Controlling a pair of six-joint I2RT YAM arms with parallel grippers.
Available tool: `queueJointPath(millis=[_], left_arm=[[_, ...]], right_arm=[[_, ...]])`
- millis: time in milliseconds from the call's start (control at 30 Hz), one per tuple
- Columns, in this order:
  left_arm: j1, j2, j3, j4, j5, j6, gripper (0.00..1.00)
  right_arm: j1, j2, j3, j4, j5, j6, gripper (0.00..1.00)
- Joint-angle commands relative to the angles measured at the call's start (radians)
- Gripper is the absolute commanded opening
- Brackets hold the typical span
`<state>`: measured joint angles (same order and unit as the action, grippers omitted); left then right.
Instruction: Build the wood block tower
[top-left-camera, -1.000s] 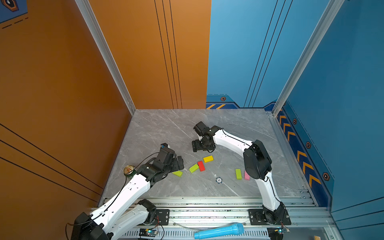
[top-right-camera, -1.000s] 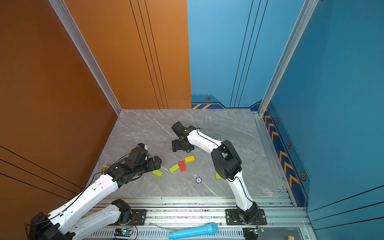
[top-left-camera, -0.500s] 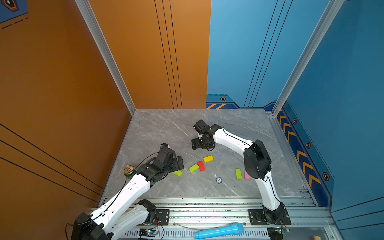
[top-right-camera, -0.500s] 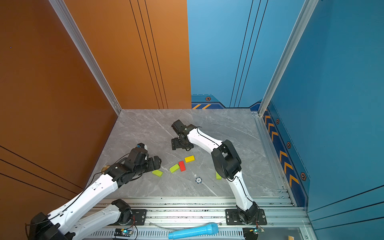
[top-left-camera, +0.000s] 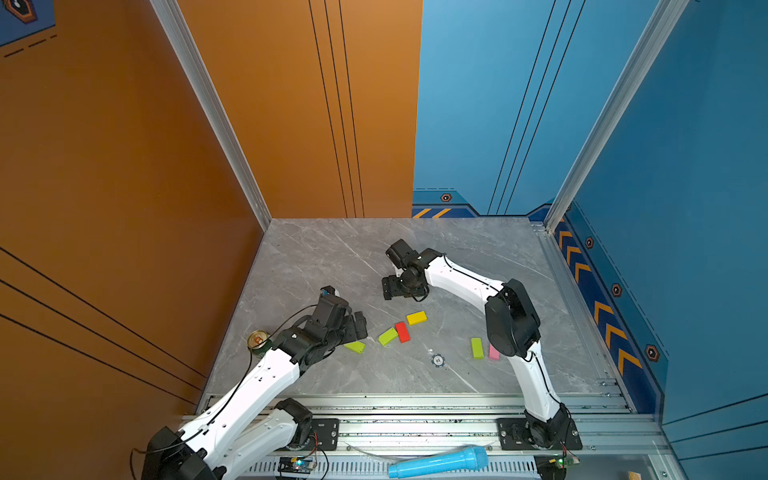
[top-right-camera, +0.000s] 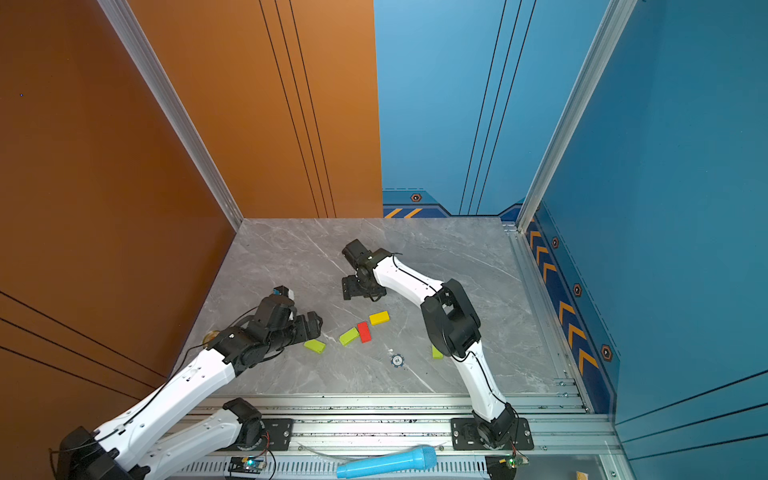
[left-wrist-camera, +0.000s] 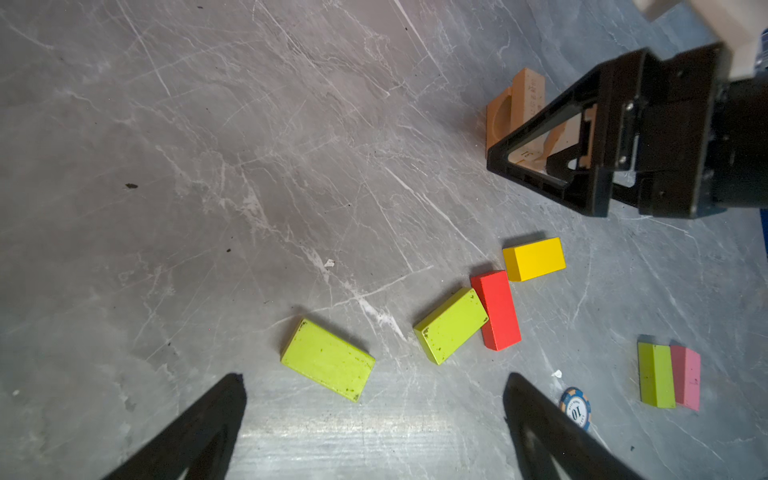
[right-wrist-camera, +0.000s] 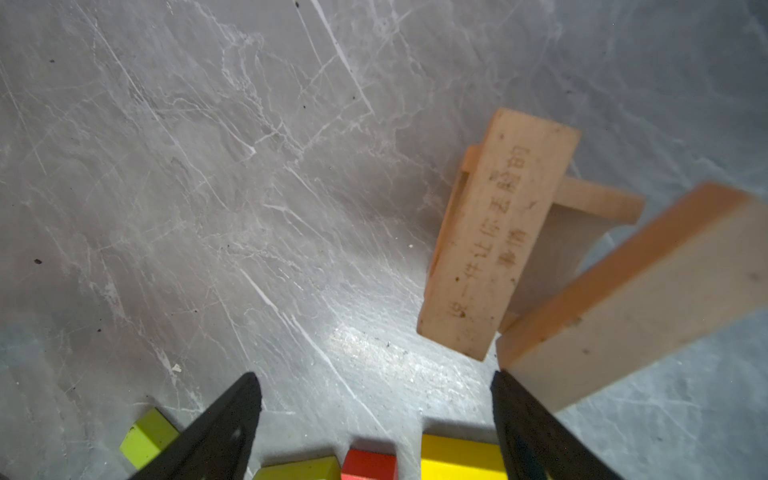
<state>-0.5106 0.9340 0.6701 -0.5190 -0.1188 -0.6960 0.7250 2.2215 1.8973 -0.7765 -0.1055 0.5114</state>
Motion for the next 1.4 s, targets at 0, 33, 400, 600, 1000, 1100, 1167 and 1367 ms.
queueJointPath(millis=[0,33,400,600,1000,1100,1167,1367], left_arm=[[0.009,-0.018,0.025,0.005,0.011,0.020,0.98],[0.009,-0.018,0.029,0.005,0.008,0.020,0.98],[0.007,-0.042,0.039,-0.002,0.010,0.022,0.98],[0.006,-0.043,0.043,-0.008,0.013,0.021,0.98],[-0.020,-0.025,0.051,-0.011,0.007,0.018,0.99],[-0.020,-0.025,0.049,-0.013,0.004,0.017,0.99],[-0.020,-0.022,0.048,-0.013,0.002,0.018,0.99],[-0.019,-0.001,0.048,-0.011,-0.004,0.019,0.99]], right_arm=[[-0.005,0.000,0.026,-0.045,0.002,-0.024,0.88],[-0.004,-0.006,0.026,-0.045,0.004,-0.025,0.88],[-0.009,-0.140,-0.035,-0.068,0.093,-0.029,0.88],[-0.109,-0.237,-0.210,-0.056,0.114,0.031,0.83],[-0.190,-0.221,-0.365,0.064,0.026,0.117,0.66],[-0.189,-0.205,-0.358,0.076,0.000,0.128,0.65],[-0.189,-0.190,-0.349,0.079,-0.004,0.136,0.62],[-0.193,-0.154,-0.330,0.071,-0.012,0.153,0.57]])
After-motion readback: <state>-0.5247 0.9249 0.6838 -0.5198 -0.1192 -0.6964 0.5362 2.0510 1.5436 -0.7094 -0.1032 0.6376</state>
